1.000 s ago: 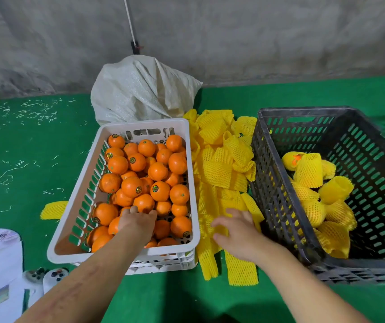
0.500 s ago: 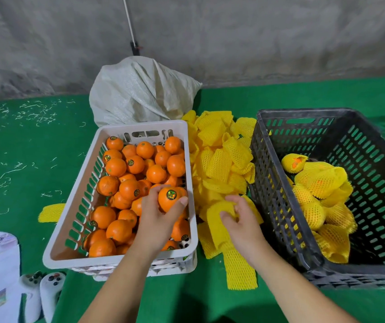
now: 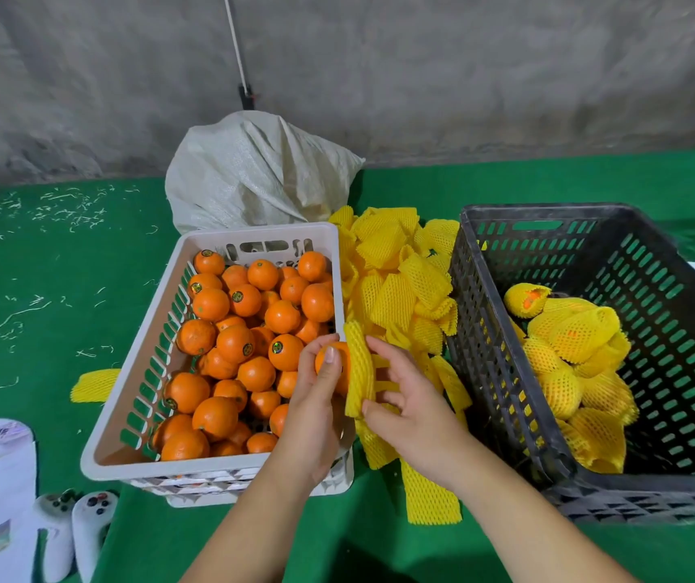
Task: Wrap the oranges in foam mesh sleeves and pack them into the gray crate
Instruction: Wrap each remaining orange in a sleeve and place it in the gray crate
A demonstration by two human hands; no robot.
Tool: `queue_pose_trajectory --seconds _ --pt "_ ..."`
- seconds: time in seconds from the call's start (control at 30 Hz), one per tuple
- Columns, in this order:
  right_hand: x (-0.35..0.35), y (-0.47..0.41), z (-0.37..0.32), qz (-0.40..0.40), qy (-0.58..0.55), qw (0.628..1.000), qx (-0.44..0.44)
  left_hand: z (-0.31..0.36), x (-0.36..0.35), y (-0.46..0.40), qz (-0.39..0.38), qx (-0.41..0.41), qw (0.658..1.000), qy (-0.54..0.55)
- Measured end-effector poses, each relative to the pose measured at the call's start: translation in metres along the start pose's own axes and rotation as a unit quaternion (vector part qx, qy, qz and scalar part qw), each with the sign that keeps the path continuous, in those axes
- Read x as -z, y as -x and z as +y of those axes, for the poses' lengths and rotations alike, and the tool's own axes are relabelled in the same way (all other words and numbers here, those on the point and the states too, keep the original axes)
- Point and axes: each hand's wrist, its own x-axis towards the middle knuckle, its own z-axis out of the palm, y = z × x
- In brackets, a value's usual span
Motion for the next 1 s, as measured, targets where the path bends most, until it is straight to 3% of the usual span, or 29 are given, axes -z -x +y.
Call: queue_pose_trajectory --seconds 0.07,0.23,0.4,0.53,0.67,0.9,1.0 --pt "0.0 0.0 0.001 0.026 0.044 0.998 0.031 0.002 -0.002 0.001 -0.004 0.003 1.0 0.01" --pt "0.002 0.003 0.006 -0.052 0.193 0.979 0.046 0.009 -0.002 0.001 0.002 0.01 0.999 0.042" --pt "-0.001 -0.001 0.008 0.072 0.082 0.991 0.081 0.005 -0.006 0.001 0.008 -0.004 1.0 0.028" --pt "0.005 -0.005 0.003 0.167 -0.009 0.985 0.034 0.002 -0.005 0.003 0.028 0.016 0.999 -0.01" --pt "0.007 -0.008 -0.002 0.181 -0.085 0.98 0.008 -0.001 -0.004 0.006 0.004 0.025 0.999 -0.025" --pt "0.009 -0.01 0.005 0.186 0.064 0.98 -0.01 -0.001 0.001 0.012 -0.096 0.032 0.994 -0.04" --pt "0.008 -0.008 0.005 0.184 0.086 0.979 -0.004 -0.004 -0.001 0.01 -0.092 0.022 0.993 -0.071"
